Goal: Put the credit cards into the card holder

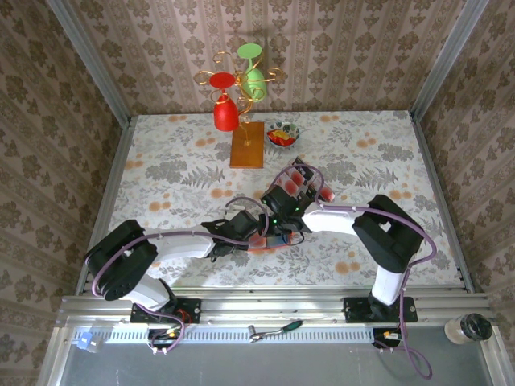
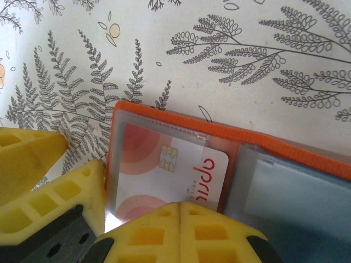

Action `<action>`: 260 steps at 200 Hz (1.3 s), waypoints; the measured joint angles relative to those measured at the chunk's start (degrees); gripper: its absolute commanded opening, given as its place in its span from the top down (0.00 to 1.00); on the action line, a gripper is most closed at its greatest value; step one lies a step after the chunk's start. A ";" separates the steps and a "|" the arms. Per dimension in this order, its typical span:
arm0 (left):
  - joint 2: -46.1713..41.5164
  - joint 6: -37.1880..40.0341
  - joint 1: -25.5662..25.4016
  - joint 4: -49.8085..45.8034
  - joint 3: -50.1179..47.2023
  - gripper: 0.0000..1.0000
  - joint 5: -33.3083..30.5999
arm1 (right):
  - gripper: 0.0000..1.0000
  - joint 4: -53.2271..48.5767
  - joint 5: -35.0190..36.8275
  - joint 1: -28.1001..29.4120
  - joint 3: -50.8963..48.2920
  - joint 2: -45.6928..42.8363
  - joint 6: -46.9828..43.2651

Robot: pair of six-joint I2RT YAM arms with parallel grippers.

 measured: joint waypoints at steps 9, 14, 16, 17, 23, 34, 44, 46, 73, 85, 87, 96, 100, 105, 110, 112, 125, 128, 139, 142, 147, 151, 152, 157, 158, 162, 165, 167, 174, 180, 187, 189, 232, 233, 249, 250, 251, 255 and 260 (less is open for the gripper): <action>0.00 0.00 0.00 0.00 0.00 0.59 0.00 | 0.96 -0.33 0.22 0.00 0.00 -0.76 -0.07; 0.00 0.00 0.00 0.00 0.00 0.59 0.00 | 0.96 -0.50 0.37 0.00 0.00 -1.16 -0.09; 0.00 0.00 0.00 0.00 0.00 0.59 0.00 | 0.96 -0.63 0.42 0.00 0.00 -1.36 -0.15; 0.00 0.00 0.00 0.00 0.00 0.59 0.00 | 0.96 -0.70 0.46 0.00 0.00 -1.46 -0.20; 0.00 0.00 0.00 0.00 0.00 0.59 0.00 | 0.96 -0.96 0.63 0.00 0.00 -1.88 -0.28; 0.00 0.02 0.00 0.00 0.00 0.59 0.00 | 0.96 -1.31 1.01 0.00 0.00 -2.40 -0.46; 0.02 0.00 0.02 0.00 0.00 0.59 0.00 | 0.97 -1.42 1.29 0.00 0.00 -2.47 -0.55; 0.02 0.02 0.02 0.00 0.00 0.59 0.00 | 0.97 -1.42 1.29 0.00 0.00 -2.47 -0.57; 0.02 0.00 0.04 0.00 0.00 0.59 0.02 | 0.97 -1.73 1.70 -0.02 -0.35 -2.47 -0.72; 0.00 0.00 0.04 0.00 0.02 0.59 0.02 | 0.97 -1.90 1.73 -0.02 -0.59 -2.47 -0.72; 0.02 0.00 0.04 0.00 0.00 0.59 0.02 | 0.97 -1.92 1.73 -0.02 -0.61 -2.47 -0.72; 0.00 0.00 0.04 0.00 0.02 0.59 0.02 | 0.97 -2.01 1.73 -0.02 -0.70 -2.45 -0.76; 0.00 0.02 0.04 0.00 0.02 0.59 0.02 | 0.97 -2.10 1.73 -0.02 -0.70 -2.43 -0.90; 0.00 0.02 0.04 0.00 0.00 0.59 0.02 | 0.97 -2.16 1.73 -0.02 -0.70 -2.38 -0.94; 0.00 0.02 0.04 0.00 0.02 0.59 0.02 | 0.98 -2.16 1.70 -0.02 -0.70 -2.29 -1.09; 0.00 0.02 0.04 0.00 0.02 0.59 0.02 | 0.98 -2.16 1.70 -0.02 -0.70 -2.25 -1.11; 0.02 0.00 0.04 0.00 0.02 0.59 0.02 | 0.98 -2.16 1.70 -0.02 -0.70 -1.70 -1.20; 0.02 0.00 0.04 0.00 0.02 0.59 0.02 | 0.98 -2.16 1.70 -0.02 -0.70 -1.57 -1.29; 0.00 0.00 0.04 0.00 0.02 0.59 0.02 | 0.98 -2.14 1.68 -0.02 -0.70 -0.83 -1.36; 0.00 0.02 0.04 0.00 0.02 0.59 0.02 | 0.98 -2.14 1.68 -0.02 -0.70 -0.61 -1.38; 0.02 0.02 0.04 0.00 0.02 0.59 0.02 | 0.98 -2.10 1.66 -0.02 -0.70 -0.35 -1.38; 0.00 0.02 0.04 0.00 0.02 0.59 0.02 | 0.98 -2.01 1.62 0.00 -0.68 -0.11 -1.38; 0.02 0.02 0.04 0.00 0.02 0.59 0.02 | 0.98 -1.97 1.60 -0.02 -0.68 -0.11 -1.38; 0.02 0.02 0.04 0.00 0.02 0.59 0.02 | 0.99 -1.77 1.57 0.00 -0.68 0.07 -1.40; 0.02 0.00 0.04 0.00 0.02 0.59 0.02 | 0.99 -1.75 1.53 0.00 -0.68 0.11 -1.40; 0.02 0.02 0.04 0.00 0.02 0.59 0.02 | 0.99 -1.66 1.49 0.00 -0.68 0.15 -1.44; 0.02 0.02 0.04 0.00 0.02 0.59 0.02 | 0.99 -1.64 1.46 0.00 -0.68 0.20 -1.46; 0.02 0.00 0.04 0.00 0.02 0.59 0.02 | 0.99 -1.62 1.44 0.00 -0.68 0.20 -1.49; 0.02 0.02 0.04 0.00 0.02 0.59 0.02 | 0.99 -1.57 1.44 0.00 -0.66 0.26 -1.51; 0.02 0.00 0.04 0.00 0.02 0.59 0.02 | 0.99 -1.53 1.42 0.00 -0.63 0.28 -1.51; 0.02 0.00 0.04 0.00 0.02 0.59 0.02 | 0.99 -1.38 1.31 0.00 -0.63 0.35 -1.51; 0.02 0.00 0.04 0.00 0.02 0.59 0.02 | 1.00 -1.33 1.27 0.00 -0.63 0.39 -1.51; 0.07 0.02 0.04 -0.04 0.09 0.59 0.02 | 1.00 -0.85 0.92 0.26 -0.13 0.96 -1.29; 0.07 0.00 0.04 -0.04 0.09 0.59 0.02 | 1.00 -0.83 0.90 0.26 -0.13 0.96 -1.29; 0.09 0.02 0.04 -0.04 0.11 0.59 0.02 | 1.00 -0.79 0.59 0.26 -0.13 0.96 -1.25; 0.09 0.02 0.04 -0.07 0.11 0.59 0.02 | 1.00 -0.76 0.57 0.26 -0.13 0.96 -1.22; 0.09 0.00 0.04 -0.07 0.11 0.59 0.02 | 1.00 -0.76 0.55 0.26 -0.13 0.96 -1.22; 0.09 0.00 0.04 -0.07 0.11 0.59 0.00 | 1.00 -0.76 0.48 0.26 -0.13 0.96 -1.07; 0.09 0.02 0.04 -0.07 0.11 0.59 0.00 | 1.00 -0.72 0.33 0.26 -0.13 0.96 -1.05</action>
